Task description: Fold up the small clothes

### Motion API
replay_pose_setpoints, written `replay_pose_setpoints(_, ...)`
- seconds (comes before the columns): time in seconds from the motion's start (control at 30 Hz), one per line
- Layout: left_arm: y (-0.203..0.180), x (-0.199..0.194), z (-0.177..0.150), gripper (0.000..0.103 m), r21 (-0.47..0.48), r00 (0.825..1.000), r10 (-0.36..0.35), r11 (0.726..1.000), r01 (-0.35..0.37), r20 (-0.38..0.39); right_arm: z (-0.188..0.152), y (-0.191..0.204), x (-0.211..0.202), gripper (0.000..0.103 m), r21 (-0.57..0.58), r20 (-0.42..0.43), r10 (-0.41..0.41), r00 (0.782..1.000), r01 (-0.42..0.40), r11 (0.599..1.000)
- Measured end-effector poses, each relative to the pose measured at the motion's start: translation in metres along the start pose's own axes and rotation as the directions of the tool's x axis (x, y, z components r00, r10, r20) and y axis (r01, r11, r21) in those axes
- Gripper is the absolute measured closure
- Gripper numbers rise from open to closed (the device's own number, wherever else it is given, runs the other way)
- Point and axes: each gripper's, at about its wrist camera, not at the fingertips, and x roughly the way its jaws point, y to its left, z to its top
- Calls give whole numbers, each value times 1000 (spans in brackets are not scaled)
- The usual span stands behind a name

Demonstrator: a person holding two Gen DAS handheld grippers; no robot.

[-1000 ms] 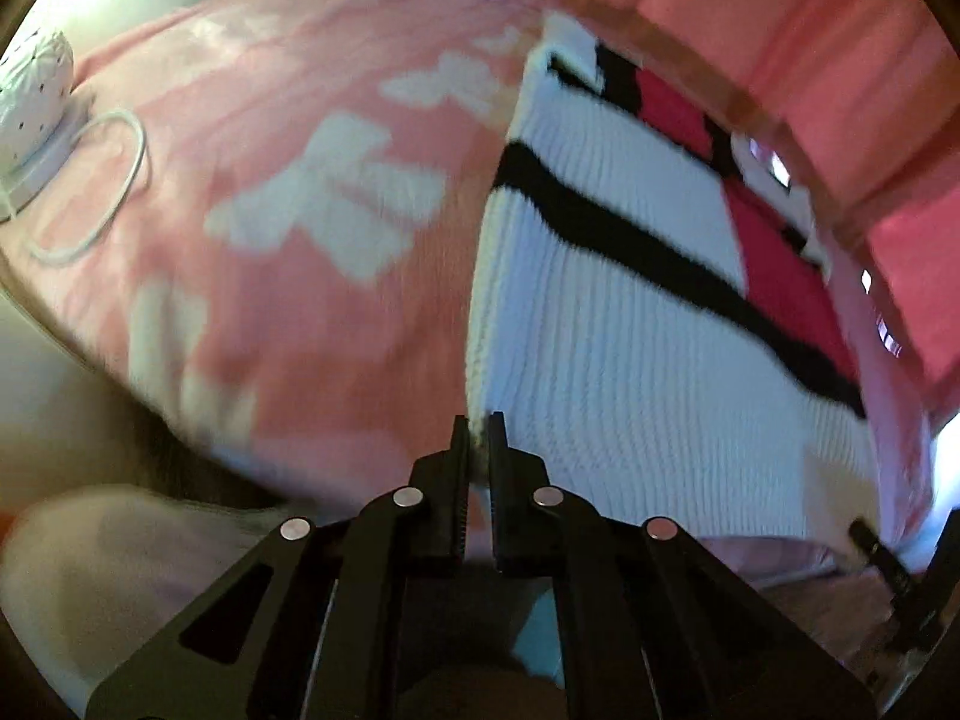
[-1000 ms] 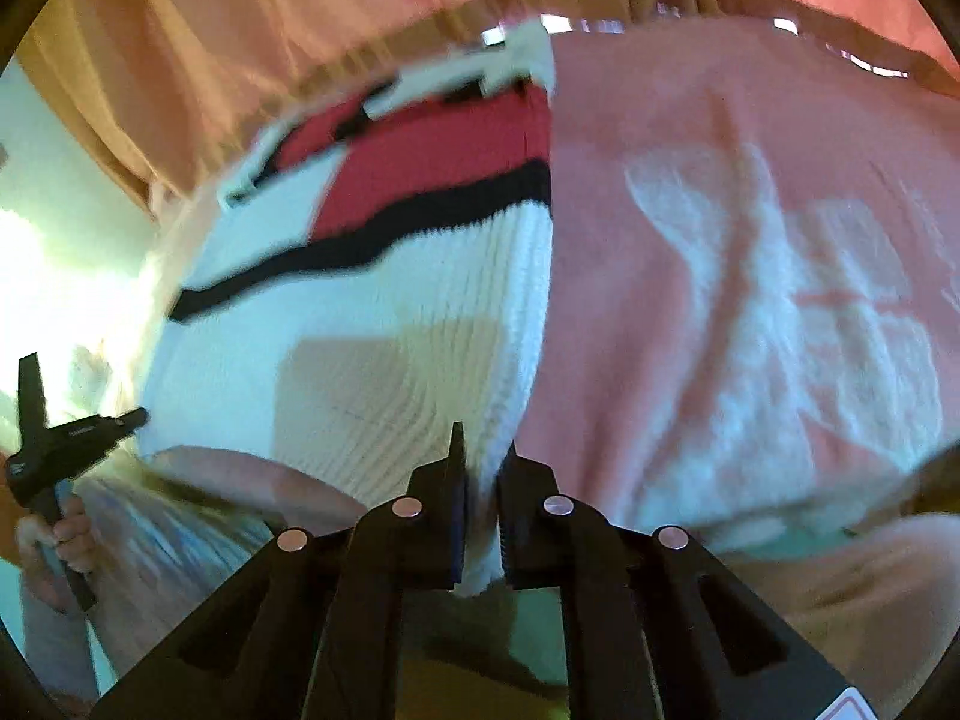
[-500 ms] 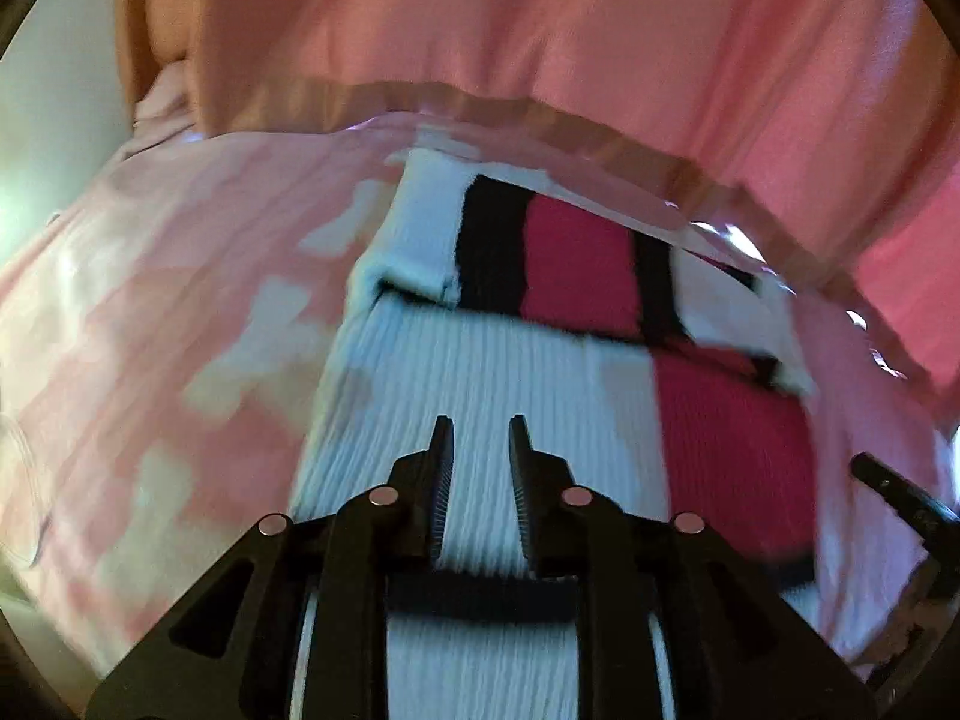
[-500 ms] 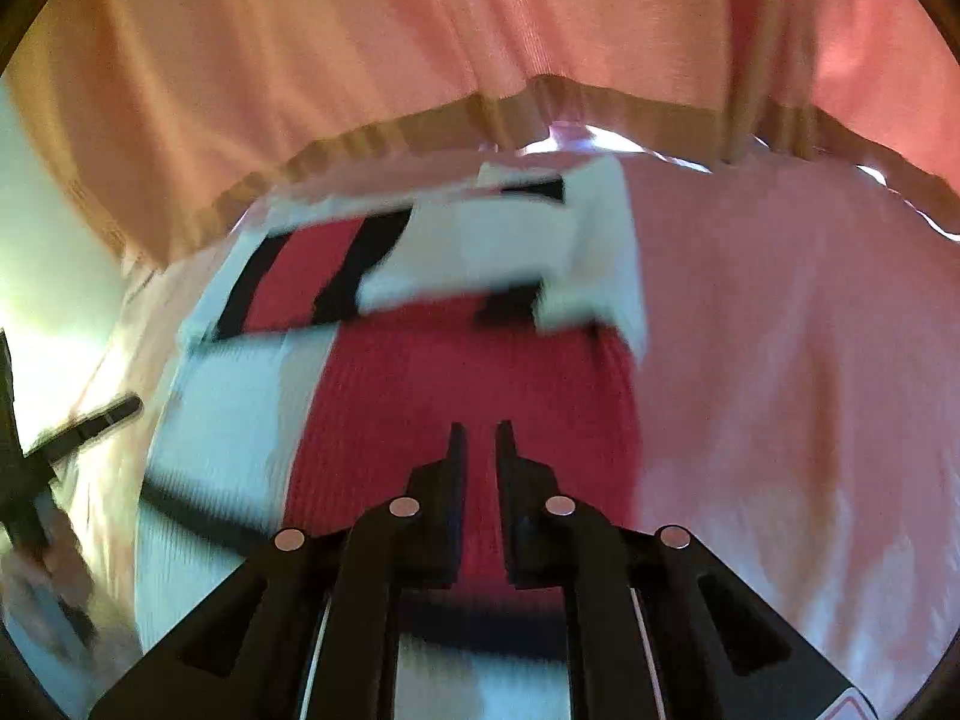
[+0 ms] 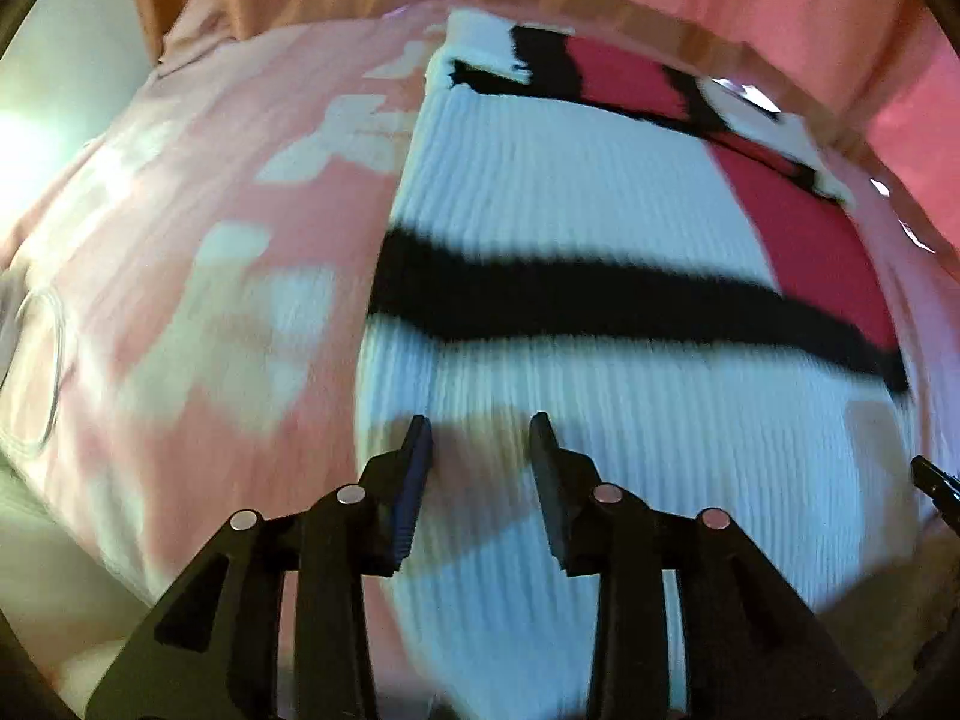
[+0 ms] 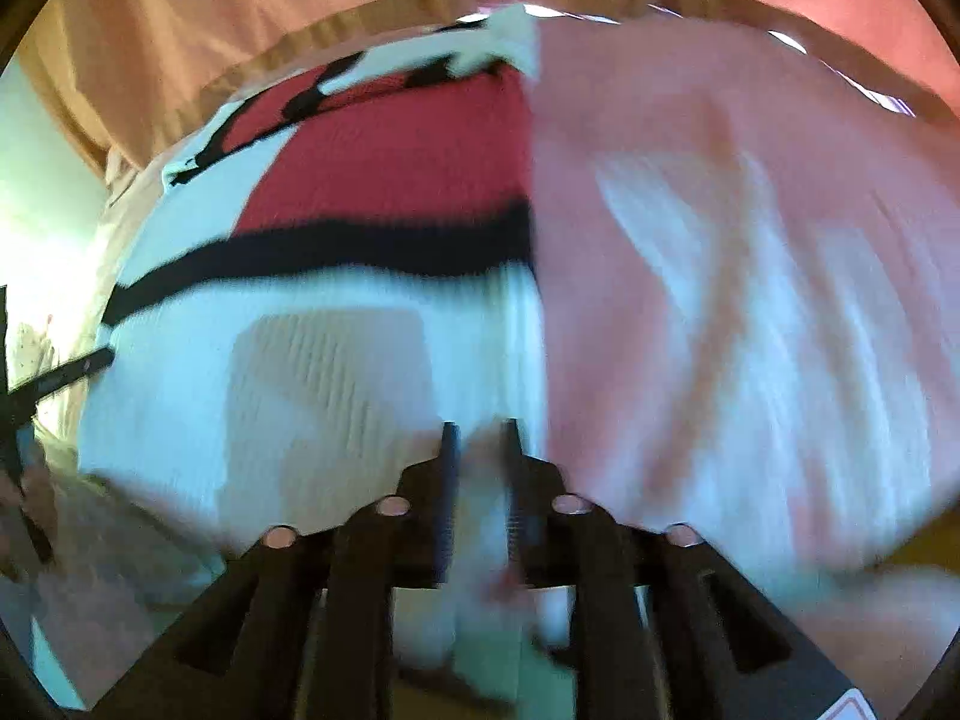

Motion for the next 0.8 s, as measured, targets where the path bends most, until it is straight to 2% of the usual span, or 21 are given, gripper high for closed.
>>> replay_pose_setpoints(0.03, -1, -9, -14, 46, -1, 1000, 24, 1000, -24, -2, -13, -3, -8, 52, 35, 0, -2, 1000, 2, 999)
replay_pose_setpoints(0.07, 0, -13, -23, 34, -29, 999, 31, 999, -31, -11, -21, -4, -13, 51, 56, 0, 9, 1000, -9, 998)
replay_pose_setpoints(0.13, 10, -23, -41, 32, -129, 1000, -1, 992, 0, -5, -26, -4, -14, 51, 68, -12, 67, 998, -66, 995)
replay_pose_setpoints(0.2, 22, -19, -44, 27, -224, 999, -39, 974, 37, -8, -22, -4, -9, 48, 62, -2, 89, 996, -88, 994)
replay_pose_setpoints(0.3, 28, -15, -39, 27, -293, 997, -36, 955, 53, 62, -15, 7, 10, 46, 68, -15, 126, 992, -125, 990)
replay_pose_setpoints(0.33, 28, -14, -38, 27, -293, 997, -29, 955, 48, 70, -15, 11, 10, 52, 58, 10, 122, 992, -122, 991)
replay_pose_setpoints(0.37, 26, -12, -35, 30, -290, 998, -20, 956, 39, 67, -13, 16, 12, 61, 46, 12, 113, 993, -114, 992)
replay_pose_setpoints(0.4, 21, -12, -34, 37, -275, 998, -13, 961, 29, 61, -12, 19, 14, 89, 39, 12, 98, 995, -99, 994)
replay_pose_setpoints(0.43, 15, -9, -29, 67, -243, 998, -37, 969, 48, 48, -10, 20, 16, 93, 46, 4, 119, 993, -119, 992)
replay_pose_setpoints(0.47, 14, -10, -27, 88, -242, 998, -60, 968, 66, 31, -9, 18, 14, 94, 66, 9, 140, 990, -140, 988)
replay_pose_setpoints(0.5, 15, -10, -27, 91, -260, 990, -142, 955, 141, 15, -9, 16, 7, 95, 80, 22, 162, 987, -163, 983)
replay_pose_setpoints(0.53, 16, -13, -29, 92, -276, 984, -176, 946, 171, 6, -8, 15, 1, 95, 79, 38, 163, 986, -166, 983)
replay_pose_setpoints(0.63, 16, -43, -39, 93, -255, 988, -145, 954, 156, 61, -17, 6, -38, 96, 69, 104, 181, 978, -189, 980)
replay_pose_setpoints(0.73, 18, -77, -58, 94, -255, 973, -218, 939, 231, 80, -32, 1, -74, 97, 34, 124, 160, 979, -166, 986)
replay_pose_setpoints(0.8, 12, -100, -72, 94, -220, 971, -221, 947, 235, 87, -48, -2, -100, 96, 17, 109, 161, 981, -164, 986)
